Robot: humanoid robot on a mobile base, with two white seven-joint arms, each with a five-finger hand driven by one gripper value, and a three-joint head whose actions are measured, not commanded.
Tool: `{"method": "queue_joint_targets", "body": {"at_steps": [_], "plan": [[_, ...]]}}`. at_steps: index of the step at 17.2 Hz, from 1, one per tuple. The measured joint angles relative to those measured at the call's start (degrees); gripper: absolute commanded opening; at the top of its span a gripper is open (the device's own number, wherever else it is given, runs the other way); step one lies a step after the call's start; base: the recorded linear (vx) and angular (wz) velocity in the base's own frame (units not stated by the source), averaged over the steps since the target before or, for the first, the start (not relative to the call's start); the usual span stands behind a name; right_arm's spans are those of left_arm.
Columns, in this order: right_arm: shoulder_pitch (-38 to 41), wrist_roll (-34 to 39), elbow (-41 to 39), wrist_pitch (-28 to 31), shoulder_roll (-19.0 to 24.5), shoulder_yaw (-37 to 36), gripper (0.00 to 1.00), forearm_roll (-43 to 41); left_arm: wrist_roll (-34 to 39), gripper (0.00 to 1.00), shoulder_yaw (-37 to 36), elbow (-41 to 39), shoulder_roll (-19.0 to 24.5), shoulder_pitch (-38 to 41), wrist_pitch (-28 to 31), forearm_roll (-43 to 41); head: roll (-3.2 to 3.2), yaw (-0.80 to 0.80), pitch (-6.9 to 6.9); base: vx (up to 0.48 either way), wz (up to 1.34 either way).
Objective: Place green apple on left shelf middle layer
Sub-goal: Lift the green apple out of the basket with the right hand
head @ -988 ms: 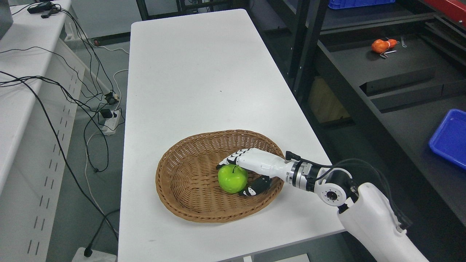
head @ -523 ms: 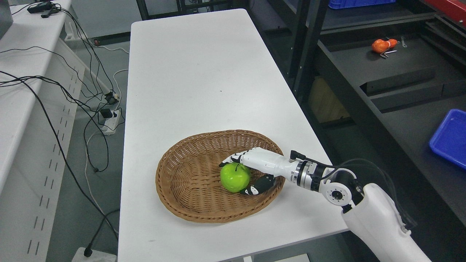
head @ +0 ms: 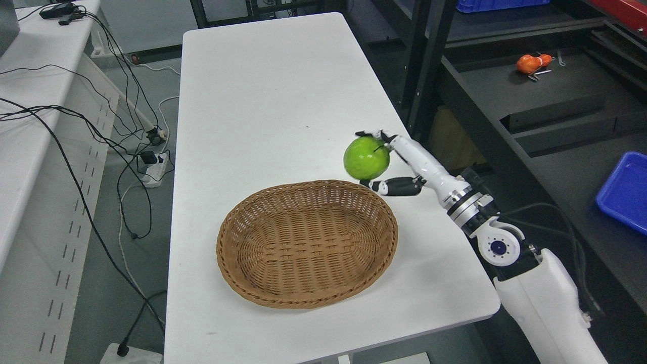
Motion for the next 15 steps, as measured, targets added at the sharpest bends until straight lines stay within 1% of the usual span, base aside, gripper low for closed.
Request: {"method": "queue_joint_targets", "body": {"at_steps": [3, 5, 10, 15], "plan": [[1.83, -9.15, -0.57, 1.40, 0.66, -2.59, 0.00, -0.77, 0.02, 1.00, 0.00, 0.00, 0.00, 0.00, -0.02, 0.00, 0.00, 0.00, 0.00, -0.008, 0.00], [3.32, -12.68, -1.19, 1.82, 1.72, -4.97, 0.00, -1.15, 0.03, 1.00, 0.00, 0.00, 0.00, 0.00, -0.01, 0.00, 0.00, 0.00, 0.00, -0.043, 0.02], [6.02, -14.40, -2.24, 1.92, 3.91, -8.70, 0.00, -1.55, 0.03, 1.00, 0.00, 0.00, 0.00, -0.01, -0.02, 0.00, 0.00, 0.00, 0.00, -0.155, 0.09], [8.74, -14.56, -3.00, 0.63, 5.71, -10.88, 0.00, -1.72, 0.02, 1.00, 0.00, 0.01, 0.00, 0.03, -0.02, -0.01, 0.00, 0.00, 0.00, -0.293, 0.19]]}}
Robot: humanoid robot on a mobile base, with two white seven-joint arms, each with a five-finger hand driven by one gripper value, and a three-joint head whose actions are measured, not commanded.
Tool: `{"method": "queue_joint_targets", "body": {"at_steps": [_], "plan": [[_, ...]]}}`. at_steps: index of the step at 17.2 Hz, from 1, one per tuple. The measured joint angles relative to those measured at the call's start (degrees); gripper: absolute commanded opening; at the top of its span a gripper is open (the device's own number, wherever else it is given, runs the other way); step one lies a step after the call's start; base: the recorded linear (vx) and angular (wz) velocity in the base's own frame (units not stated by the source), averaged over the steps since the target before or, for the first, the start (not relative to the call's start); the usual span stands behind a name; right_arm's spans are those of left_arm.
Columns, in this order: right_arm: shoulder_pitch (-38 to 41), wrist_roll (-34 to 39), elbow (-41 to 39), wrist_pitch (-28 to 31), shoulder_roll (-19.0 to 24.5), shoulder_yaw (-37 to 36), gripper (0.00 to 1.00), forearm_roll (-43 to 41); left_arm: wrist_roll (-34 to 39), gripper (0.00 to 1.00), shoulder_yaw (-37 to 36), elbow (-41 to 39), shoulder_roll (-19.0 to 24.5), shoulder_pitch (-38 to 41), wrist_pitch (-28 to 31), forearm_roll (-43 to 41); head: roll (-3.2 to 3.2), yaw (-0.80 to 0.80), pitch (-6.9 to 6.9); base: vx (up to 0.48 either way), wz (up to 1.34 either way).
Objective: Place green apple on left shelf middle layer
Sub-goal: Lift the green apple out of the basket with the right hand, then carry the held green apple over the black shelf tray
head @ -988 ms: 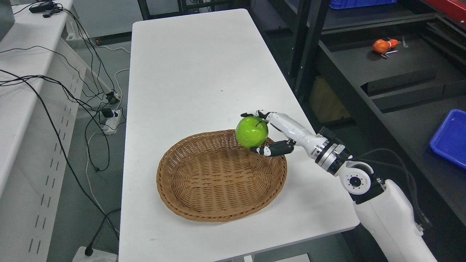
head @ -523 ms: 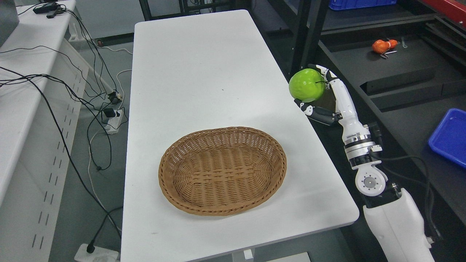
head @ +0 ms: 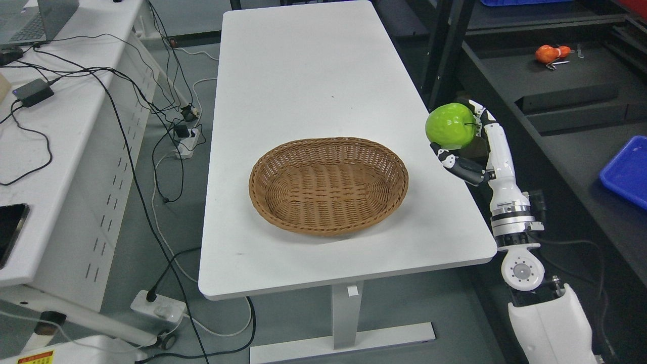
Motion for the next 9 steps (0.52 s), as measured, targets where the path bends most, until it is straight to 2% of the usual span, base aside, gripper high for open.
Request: {"method": "queue_joint_targets", "body": {"at_steps": [5, 9], "plan": [[1.84, -0.24, -0.52, -1.02, 1.72, -1.36, 0.00, -0.06, -0.04, 1.00, 0.00, 0.00, 0.00, -0.03, -0.01, 0.00, 0.00, 0.00, 0.00, -0.331, -0.09], [2.60, -0.32, -0.83, -1.20, 2.73, -1.82, 0.00, -0.07, -0.04, 1.00, 0.00, 0.00, 0.00, -0.02, -0.02, 0.00, 0.00, 0.00, 0.00, -0.424, -0.07]]}}
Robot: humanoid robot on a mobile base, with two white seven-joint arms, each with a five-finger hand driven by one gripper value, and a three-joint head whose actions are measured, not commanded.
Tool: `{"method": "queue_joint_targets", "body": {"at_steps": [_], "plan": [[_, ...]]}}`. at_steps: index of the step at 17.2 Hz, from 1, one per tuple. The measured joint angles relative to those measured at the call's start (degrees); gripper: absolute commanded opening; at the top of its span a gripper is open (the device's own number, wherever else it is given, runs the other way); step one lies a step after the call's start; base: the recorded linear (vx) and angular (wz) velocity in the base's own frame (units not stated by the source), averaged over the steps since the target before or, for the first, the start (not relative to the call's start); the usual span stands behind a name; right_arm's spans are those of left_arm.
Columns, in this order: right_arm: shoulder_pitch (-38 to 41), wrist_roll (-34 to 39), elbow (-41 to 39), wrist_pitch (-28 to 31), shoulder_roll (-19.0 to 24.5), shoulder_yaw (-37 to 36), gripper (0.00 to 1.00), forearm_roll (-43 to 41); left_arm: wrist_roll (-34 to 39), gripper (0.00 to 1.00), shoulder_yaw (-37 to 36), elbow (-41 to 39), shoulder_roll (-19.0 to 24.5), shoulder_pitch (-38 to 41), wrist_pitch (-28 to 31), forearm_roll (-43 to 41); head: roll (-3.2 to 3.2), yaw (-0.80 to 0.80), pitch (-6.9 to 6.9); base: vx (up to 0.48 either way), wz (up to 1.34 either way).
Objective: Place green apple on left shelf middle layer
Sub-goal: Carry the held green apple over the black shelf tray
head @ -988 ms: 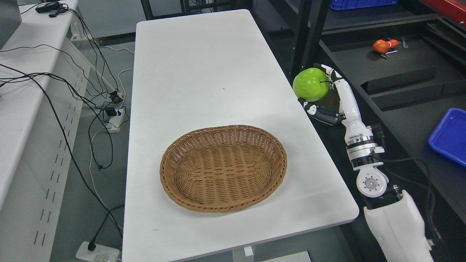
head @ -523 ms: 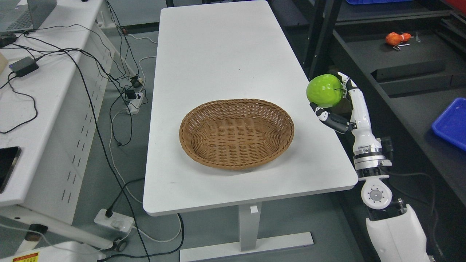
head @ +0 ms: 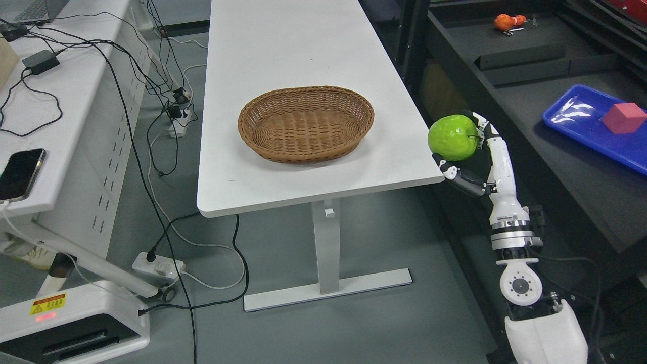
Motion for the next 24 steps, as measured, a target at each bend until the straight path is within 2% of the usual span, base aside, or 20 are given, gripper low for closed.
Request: {"method": "queue_joint_targets", "body": {"at_steps": [9, 14, 24], "plan": [[1.25, 0.42, -1.10, -0.07, 1.54, -0.43, 0.00, -0.06, -0.01, 1.00, 0.00, 0.00, 0.00, 0.01, -0.16, 0.00, 0.00, 0.00, 0.00, -0.391, -0.10], [2.11, 0.42, -1.53, -1.08, 2.19, -0.47, 0.00, -0.11, -0.01, 1.00, 0.00, 0.01, 0.00, 0.01, 0.04, 0.00, 0.00, 0.00, 0.00, -0.312, -0.71], [2.35, 0.48, -1.90, -1.15, 3.07, 1.42, 0.00, -0.15, 0.03, 1.00, 0.00, 0.00, 0.00, -0.03, 0.05, 0.00, 0.00, 0.00, 0.00, -0.021, -1.10]]}}
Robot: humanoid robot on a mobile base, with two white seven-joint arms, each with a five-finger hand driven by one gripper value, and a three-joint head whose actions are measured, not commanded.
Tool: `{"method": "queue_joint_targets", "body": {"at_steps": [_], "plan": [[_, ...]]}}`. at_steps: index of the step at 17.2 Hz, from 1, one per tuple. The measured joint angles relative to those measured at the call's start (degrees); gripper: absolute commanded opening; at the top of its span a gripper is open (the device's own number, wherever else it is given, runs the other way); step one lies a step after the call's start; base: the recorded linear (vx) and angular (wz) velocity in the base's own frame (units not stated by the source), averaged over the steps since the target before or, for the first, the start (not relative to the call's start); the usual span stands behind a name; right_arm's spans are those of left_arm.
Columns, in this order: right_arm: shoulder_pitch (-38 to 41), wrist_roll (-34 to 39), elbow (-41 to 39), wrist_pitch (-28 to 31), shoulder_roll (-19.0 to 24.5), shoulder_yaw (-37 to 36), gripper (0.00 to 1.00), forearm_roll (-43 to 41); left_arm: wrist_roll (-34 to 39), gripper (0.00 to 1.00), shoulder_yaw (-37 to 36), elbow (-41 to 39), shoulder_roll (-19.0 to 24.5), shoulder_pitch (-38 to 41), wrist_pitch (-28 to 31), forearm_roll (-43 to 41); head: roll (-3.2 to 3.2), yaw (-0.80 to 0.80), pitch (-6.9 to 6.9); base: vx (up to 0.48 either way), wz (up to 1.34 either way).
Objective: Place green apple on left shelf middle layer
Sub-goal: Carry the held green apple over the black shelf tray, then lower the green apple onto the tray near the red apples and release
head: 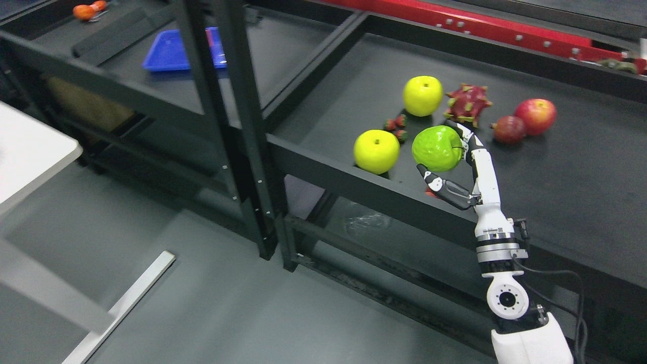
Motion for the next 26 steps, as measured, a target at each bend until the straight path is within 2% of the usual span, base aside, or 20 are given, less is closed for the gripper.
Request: {"method": "queue_joint_targets", "body": {"at_steps": [12, 26], "plan": [[0.33, 0.07, -0.16, -0.01, 0.27, 0.81, 0.00, 0.03, 0.01, 1.00, 0.00, 0.00, 0.00, 0.02, 0.02, 0.00, 0.00, 0.00, -0.02, 0.181, -0.54], [0.99, -0.05, -0.25, -0.07, 0.32, -0.14, 0.01, 0.01, -0.03, 1.00, 0.00, 0.00, 0.00, 0.02, 0.08, 0.01, 0.00, 0.00, -0.03, 0.202, -0.12]]}}
